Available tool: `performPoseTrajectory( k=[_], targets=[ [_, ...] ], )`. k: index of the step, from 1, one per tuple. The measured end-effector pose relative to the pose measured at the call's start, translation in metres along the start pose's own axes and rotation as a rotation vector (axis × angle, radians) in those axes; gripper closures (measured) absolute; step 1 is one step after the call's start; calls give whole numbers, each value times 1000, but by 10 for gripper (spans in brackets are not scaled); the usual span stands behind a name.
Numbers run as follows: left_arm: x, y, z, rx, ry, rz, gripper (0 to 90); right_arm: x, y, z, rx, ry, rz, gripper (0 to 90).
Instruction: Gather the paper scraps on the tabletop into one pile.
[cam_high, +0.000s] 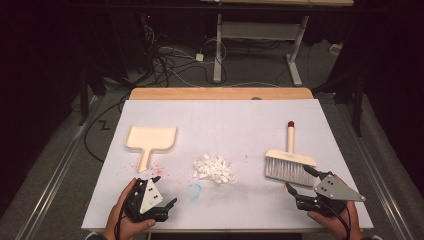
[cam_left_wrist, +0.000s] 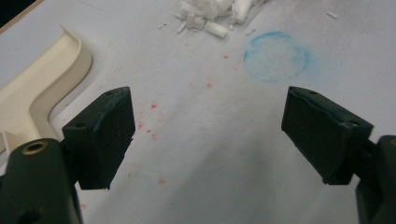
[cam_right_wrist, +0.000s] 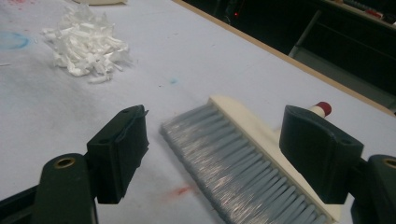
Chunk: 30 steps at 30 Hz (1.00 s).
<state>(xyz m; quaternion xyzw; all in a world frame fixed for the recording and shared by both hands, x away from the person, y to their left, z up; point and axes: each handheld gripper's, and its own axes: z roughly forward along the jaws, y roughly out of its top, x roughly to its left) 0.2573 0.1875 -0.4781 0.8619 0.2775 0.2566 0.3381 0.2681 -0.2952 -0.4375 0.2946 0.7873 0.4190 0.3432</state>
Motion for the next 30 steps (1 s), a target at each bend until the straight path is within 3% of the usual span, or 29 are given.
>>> performPoseTrajectory(
  k=[30],
  targets=[
    [0,3,4,17,-9,13,165,-9,-6,1,37,-22,2,241]
  ],
)
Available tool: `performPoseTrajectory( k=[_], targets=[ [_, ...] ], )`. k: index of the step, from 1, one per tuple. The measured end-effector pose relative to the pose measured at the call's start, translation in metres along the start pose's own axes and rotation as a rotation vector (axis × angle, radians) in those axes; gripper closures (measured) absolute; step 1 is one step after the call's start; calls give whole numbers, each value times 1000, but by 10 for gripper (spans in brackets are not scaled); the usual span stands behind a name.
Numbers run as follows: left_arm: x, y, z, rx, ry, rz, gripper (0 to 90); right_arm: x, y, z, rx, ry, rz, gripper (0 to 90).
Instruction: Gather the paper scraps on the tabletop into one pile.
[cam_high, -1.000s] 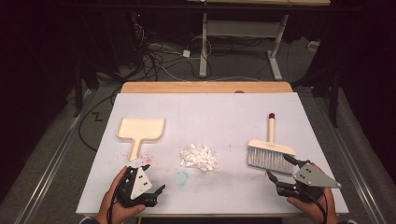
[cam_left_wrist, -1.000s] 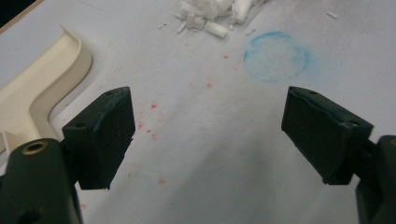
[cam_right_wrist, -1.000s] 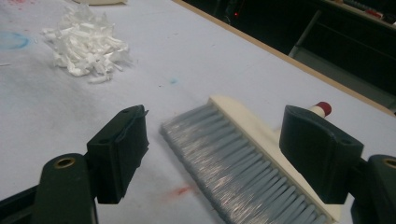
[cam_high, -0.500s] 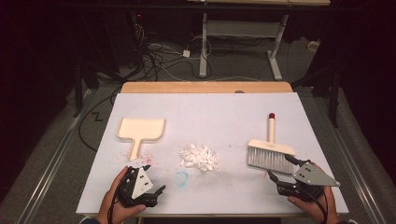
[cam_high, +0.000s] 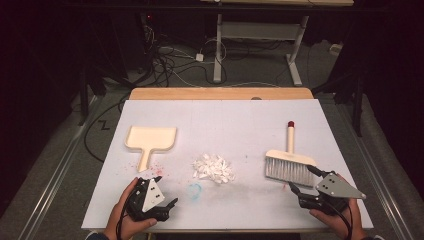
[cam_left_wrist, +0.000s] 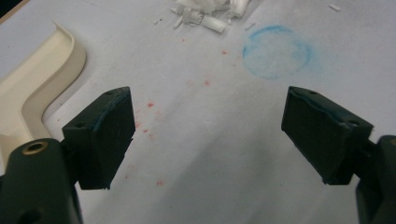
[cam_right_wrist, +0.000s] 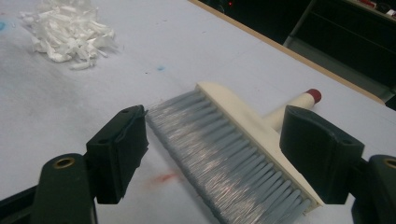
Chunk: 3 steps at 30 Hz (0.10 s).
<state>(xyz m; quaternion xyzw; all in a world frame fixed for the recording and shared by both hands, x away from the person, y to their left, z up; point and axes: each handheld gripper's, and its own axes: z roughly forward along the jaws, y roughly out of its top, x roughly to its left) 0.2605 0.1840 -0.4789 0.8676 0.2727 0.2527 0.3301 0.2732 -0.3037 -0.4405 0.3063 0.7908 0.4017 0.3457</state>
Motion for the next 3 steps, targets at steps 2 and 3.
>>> performPoseTrajectory(
  k=[2,3],
  targets=[
    [1,1,1,2,0,-6,165,-1,0,0,1,-1,1,241],
    [1,1,1,-1,-2,-12,166,-1,0,0,1,-2,3,242]
  ],
)
